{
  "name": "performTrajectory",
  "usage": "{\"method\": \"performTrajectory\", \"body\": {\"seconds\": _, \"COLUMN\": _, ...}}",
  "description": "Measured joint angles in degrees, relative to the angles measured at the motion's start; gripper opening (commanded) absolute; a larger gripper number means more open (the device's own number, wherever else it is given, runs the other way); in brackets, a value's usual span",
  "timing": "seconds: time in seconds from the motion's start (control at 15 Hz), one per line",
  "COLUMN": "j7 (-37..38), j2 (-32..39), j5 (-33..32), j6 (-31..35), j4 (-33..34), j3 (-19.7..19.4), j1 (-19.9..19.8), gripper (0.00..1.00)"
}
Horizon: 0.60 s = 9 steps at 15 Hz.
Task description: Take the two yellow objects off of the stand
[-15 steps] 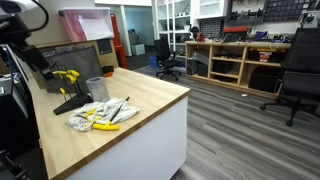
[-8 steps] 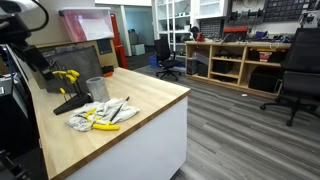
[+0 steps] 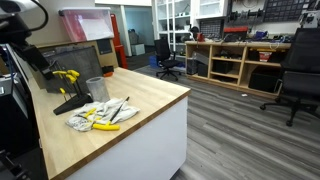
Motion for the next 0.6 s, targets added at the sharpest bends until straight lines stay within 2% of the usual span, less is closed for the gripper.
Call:
{"method": "performTrajectory", "body": {"seconds": 0.2, "j7": 3.54, "j2": 0.04, "j5": 1.16, "j6": 2.44, "j4": -1.07, "j3": 2.07, "j1": -0.37, "gripper": 1.00}}
{"method": "performTrajectory", "body": {"seconds": 0.6, "j7": 14.43, "j2": -0.30, "j5": 2.24, "j6": 6.43, "j4": -6.27, "j3": 9.66, "j1": -0.61, "gripper": 1.00}}
